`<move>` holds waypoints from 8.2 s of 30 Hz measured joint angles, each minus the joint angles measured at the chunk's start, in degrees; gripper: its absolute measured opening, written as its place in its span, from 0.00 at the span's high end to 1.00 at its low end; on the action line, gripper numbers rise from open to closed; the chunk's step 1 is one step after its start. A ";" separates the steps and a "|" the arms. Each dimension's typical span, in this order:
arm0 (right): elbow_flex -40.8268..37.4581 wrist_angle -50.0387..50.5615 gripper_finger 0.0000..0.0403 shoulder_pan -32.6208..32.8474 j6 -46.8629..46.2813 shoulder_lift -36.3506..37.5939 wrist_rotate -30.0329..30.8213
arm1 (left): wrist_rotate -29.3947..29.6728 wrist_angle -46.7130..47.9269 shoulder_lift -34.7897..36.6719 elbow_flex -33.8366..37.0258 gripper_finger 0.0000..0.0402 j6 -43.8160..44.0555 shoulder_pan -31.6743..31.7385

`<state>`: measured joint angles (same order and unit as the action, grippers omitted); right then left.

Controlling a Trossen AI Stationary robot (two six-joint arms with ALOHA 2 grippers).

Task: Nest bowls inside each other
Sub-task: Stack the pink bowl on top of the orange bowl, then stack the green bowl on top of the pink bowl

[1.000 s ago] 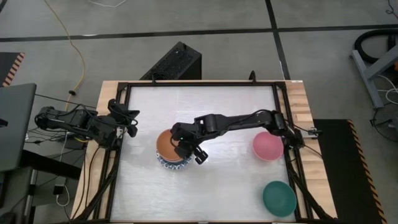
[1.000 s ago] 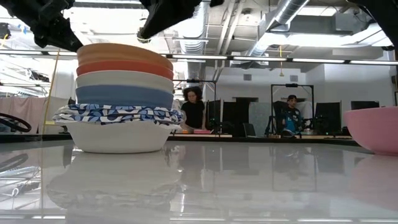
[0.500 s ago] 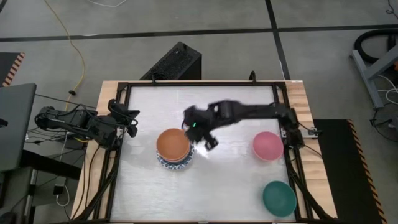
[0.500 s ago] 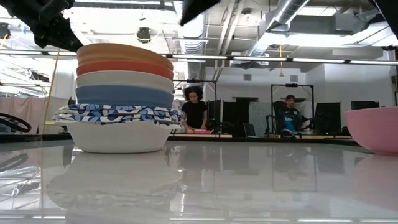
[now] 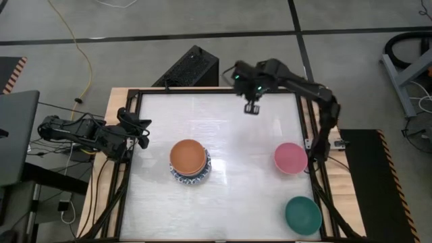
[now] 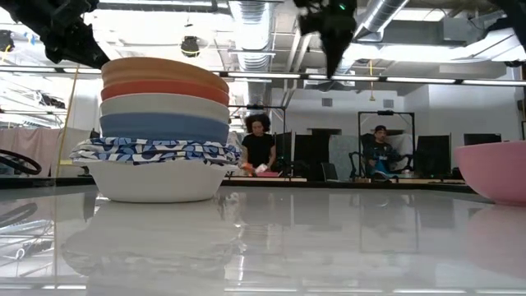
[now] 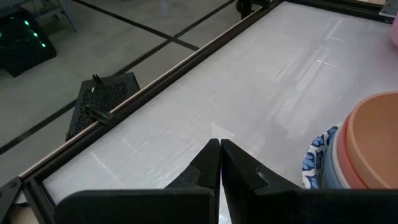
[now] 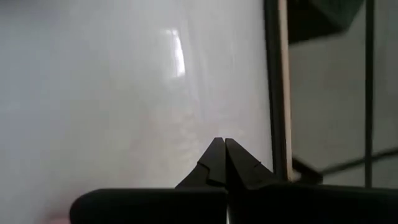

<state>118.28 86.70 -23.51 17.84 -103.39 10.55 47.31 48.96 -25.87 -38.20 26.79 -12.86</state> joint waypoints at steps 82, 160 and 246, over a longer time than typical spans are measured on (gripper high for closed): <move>-75.06 -18.85 0.96 11.52 -32.09 35.68 -3.39 | -0.44 0.03 0.00 0.00 1.00 0.26 -0.01; 16.53 -31.43 0.98 17.31 21.28 -16.99 -19.74 | -0.85 0.03 0.00 0.00 1.00 0.46 -0.02; -38.58 -6.30 0.68 27.45 -38.97 17.52 -13.29 | -0.54 0.03 -0.02 0.00 1.00 -0.44 -0.02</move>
<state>79.70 80.41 3.94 -21.14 -85.87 -2.74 46.77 48.99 -25.89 -38.20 26.35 -12.88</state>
